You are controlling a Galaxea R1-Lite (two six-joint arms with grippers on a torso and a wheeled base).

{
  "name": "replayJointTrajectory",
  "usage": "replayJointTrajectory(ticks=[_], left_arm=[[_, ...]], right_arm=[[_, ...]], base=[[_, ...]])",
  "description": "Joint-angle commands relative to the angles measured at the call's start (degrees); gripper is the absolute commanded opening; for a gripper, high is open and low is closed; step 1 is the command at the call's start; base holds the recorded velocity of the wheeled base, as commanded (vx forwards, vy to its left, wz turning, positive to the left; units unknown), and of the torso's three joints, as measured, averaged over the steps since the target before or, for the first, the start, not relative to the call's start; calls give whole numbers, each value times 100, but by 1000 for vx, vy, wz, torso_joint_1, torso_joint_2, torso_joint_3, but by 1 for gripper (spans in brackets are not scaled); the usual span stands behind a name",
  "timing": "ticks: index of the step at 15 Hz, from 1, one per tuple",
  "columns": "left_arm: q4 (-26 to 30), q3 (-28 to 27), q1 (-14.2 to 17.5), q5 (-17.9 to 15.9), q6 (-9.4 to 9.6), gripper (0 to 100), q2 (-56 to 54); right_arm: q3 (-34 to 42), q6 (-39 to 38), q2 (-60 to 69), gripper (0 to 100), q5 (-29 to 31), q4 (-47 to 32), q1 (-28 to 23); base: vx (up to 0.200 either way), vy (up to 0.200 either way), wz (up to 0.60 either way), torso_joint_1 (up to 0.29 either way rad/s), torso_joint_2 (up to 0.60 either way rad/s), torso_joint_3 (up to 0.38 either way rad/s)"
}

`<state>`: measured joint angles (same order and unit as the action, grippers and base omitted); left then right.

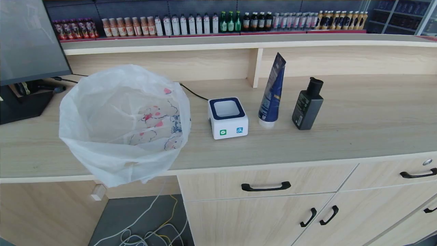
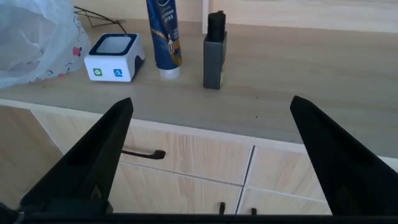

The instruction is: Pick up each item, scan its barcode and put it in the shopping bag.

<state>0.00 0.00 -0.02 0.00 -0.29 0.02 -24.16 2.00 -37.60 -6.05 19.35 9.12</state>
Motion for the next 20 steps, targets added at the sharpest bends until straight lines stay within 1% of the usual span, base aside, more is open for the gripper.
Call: replayJointTrajectory(ticks=[1,3,5,6,7,8,9,12,14,16,20], left_arm=[[0,0,2,0,-6,100,-2],[0,0,2,0,-6,100,-2],[0,0,-6,0,-6,100,-2],[0,0,-6,0,3,100,-2],[0,0,2,0,-6,100,-2],[0,0,2,0,-6,100,-2],[0,0,2,0,-6,100,-2],[0,0,2,0,-6,100,-2],[0,0,-6,0,-6,100,-2],[0,0,2,0,3,100,-2],[0,0,-6,0,3,100,-2]], right_arm=[[-54,187,-1654,100,95,1300,793],[-54,222,-2322,100,499,2161,1136],[-62,222,-2709,100,1158,2609,1593],[-36,196,-2955,100,1712,2847,2138],[-18,178,-3140,100,2090,3022,2551],[-1,169,-3324,100,2266,3189,2762],[-36,169,-3535,100,2310,3392,2788],[-291,187,-4634,100,2319,4560,2815],[-388,222,-5100,100,2327,5000,2815],[-528,292,-5284,100,2371,5000,2806],[-1266,292,-5803,100,2362,5000,2788]], base=[[0,0,0,0,0,0],[0,0,0,0,0,0],[0,0,0,0,0,0],[0,0,0,0,0,0],[0,0,0,0,0,0],[0,0,0,0,0,0],[0,0,0,0,0,0],[0,0,0,0,0,0],[0,0,0,0,0,0],[0,0,0,0,0,0],[0,0,0,0,0,0]])
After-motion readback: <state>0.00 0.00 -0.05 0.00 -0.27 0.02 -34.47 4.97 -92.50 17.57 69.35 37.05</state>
